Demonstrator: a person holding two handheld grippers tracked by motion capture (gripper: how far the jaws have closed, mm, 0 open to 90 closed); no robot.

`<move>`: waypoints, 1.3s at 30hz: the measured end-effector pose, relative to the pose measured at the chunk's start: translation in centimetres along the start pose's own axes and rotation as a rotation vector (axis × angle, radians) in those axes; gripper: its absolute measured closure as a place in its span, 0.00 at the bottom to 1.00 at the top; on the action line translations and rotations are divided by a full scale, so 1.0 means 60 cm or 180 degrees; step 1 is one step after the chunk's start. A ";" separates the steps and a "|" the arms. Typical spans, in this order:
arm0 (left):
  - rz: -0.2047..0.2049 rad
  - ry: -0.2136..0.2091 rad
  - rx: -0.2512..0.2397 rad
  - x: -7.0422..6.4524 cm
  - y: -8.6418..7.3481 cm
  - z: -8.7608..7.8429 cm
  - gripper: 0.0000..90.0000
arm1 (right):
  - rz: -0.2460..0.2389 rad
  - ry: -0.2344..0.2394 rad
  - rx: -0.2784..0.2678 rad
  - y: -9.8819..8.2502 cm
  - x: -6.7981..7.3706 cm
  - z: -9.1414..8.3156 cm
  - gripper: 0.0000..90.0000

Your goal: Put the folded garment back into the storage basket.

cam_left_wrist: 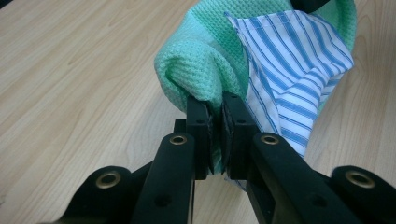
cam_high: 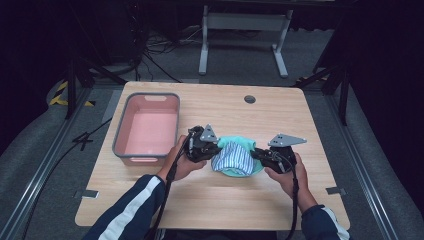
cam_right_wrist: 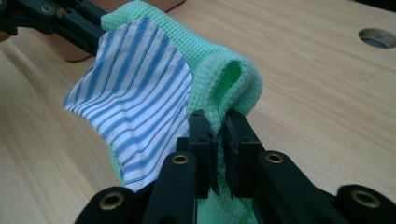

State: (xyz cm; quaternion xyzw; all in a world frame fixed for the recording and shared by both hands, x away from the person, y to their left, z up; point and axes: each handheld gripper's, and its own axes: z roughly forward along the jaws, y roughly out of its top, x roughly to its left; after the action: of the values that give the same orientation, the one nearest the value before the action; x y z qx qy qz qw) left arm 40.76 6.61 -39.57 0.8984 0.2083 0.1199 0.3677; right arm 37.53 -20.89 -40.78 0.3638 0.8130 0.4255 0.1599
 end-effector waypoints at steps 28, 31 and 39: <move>-0.0028 0.0393 -0.0369 0.036 -0.016 -0.121 0.92 | -0.0397 0.0037 -0.0205 0.120 0.057 0.009 0.92; -0.0131 0.0393 -0.0404 0.044 -0.026 -0.131 0.92 | -0.0423 0.0051 -0.0206 0.130 0.066 0.014 0.92; -0.0238 0.0507 -0.0403 0.066 -0.050 -0.164 0.92 | -0.0476 0.0131 -0.0223 0.159 0.092 0.044 0.92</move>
State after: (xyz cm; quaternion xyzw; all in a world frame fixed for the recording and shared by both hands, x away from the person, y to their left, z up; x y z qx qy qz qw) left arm 39.81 16.36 -34.56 0.8525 0.2622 0.1901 0.4102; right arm 39.60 -11.79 -34.31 0.2874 0.8257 0.4480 0.1871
